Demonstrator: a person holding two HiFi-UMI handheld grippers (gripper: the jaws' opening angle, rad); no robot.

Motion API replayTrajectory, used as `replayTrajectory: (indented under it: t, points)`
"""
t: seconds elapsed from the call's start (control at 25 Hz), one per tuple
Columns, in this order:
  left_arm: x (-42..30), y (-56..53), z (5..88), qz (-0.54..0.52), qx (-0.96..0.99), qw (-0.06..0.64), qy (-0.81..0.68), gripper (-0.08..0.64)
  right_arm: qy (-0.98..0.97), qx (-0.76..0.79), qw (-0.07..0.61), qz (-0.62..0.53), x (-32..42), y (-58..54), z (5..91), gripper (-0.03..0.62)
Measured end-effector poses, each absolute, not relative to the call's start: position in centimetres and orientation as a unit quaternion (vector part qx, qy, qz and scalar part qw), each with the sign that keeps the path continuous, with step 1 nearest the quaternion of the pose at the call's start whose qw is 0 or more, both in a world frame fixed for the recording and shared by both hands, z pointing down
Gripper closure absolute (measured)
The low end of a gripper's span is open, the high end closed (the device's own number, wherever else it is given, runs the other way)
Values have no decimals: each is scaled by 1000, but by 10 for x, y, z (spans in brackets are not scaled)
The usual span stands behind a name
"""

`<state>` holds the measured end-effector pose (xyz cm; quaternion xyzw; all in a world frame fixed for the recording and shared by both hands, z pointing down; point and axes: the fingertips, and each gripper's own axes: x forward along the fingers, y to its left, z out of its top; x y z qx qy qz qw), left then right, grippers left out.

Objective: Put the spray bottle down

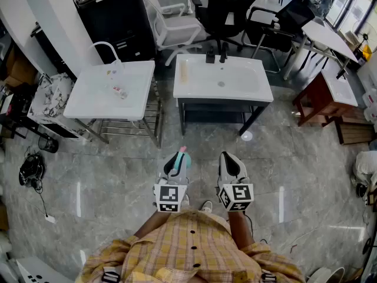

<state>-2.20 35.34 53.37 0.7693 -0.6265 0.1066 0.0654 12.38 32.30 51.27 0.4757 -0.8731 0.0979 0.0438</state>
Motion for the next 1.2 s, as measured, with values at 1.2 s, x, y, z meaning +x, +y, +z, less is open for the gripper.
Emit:
replayTrajectory:
  t: [1.2]
  points:
    - [-75,278,567,105,784,78,-607,491,-868,479,60,114,62,253,550,591]
